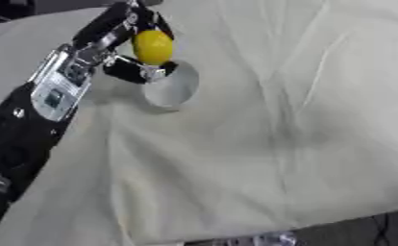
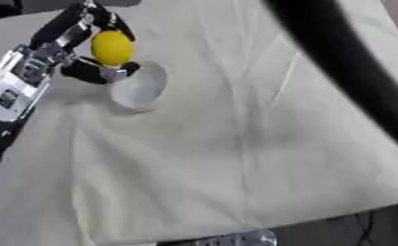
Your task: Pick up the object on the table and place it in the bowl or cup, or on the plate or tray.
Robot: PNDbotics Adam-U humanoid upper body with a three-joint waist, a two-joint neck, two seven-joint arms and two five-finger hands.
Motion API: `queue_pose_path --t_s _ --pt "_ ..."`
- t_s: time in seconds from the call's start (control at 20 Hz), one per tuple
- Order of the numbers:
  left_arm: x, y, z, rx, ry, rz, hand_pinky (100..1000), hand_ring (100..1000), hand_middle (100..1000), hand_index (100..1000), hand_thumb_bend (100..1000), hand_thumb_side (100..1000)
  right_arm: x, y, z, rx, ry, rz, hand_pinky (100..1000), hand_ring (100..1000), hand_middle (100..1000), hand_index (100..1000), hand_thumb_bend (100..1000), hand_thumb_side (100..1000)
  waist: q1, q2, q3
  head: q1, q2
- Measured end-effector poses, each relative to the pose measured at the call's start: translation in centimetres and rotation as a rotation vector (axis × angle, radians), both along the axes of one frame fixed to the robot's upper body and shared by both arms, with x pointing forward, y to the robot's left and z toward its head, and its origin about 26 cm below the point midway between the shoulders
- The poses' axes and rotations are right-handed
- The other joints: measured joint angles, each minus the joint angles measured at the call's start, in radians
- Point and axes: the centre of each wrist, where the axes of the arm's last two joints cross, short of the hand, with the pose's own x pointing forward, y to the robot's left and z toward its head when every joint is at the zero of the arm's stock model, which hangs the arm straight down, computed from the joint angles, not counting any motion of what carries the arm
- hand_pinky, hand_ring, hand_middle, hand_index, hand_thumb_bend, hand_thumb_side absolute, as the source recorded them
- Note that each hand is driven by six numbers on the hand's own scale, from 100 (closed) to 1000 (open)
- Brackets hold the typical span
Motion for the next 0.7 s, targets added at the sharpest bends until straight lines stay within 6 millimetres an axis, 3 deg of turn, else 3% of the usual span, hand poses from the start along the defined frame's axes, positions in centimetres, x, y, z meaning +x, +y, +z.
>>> queue_pose_path --t_s 0.25,0.5,0.7 --pt "0.11 0.12 -0.18 0.022 0.001 -0.016 406 526 564 645 678 444 0.00 0.00 0.00 0.000 0.001 -0.001 532 680 800 798 100 1000 0.000 0.000 0.001 0.000 0.000" --pt "0.17 0.11 -0.07 0.027 -0.004 -0.021 413 535 573 669 685 436 0.00 0.00 0.00 0.000 0.002 -0.001 532 680 801 798 100 1000 0.000 0.000 0.006 0.000 0.000" --pt "-0.10 0.59 0.31 -0.008 -0.032 -0.008 410 535 575 678 512 484 0.00 -0.01 -0.01 0.001 0.002 -0.002 531 680 802 799 100 1000 0.001 0.000 0.015 0.000 0.000"
